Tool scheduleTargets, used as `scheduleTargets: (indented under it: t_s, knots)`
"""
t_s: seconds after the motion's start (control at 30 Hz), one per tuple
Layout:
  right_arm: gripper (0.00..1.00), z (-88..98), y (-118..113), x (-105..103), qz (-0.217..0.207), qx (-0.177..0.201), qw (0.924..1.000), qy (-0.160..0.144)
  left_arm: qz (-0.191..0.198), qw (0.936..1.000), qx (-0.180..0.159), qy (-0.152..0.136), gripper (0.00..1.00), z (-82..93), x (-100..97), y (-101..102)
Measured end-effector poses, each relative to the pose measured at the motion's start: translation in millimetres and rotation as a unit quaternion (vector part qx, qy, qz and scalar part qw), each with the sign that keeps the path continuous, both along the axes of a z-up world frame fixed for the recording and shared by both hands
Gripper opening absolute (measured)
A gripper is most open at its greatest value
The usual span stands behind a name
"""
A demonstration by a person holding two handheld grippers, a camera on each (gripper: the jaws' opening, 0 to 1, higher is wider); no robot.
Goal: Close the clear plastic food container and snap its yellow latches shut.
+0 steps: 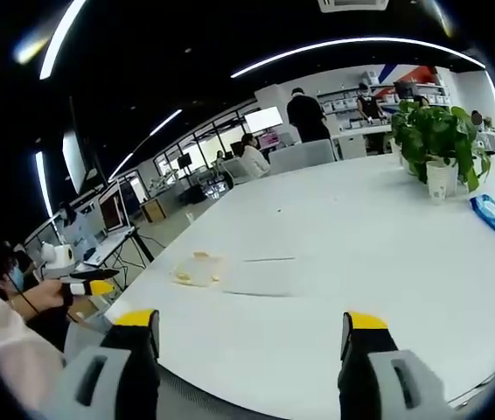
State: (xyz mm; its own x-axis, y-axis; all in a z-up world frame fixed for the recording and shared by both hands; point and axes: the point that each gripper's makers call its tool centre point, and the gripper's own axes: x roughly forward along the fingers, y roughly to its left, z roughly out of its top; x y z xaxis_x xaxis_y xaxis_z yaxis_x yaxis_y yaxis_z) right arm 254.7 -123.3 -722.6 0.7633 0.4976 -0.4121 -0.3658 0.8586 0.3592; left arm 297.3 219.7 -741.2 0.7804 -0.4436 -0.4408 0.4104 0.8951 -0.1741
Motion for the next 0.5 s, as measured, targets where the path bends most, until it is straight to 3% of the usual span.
scheduleTargets:
  t_s: [0.5]
  knots:
    - [0.86, -4.9, 3.8, 4.1, 0.010, -0.005, 0.9999, 0.008, -0.010, 0.9998, 0.009, 0.015, 0.89, -10.4, -2.5, -1.6]
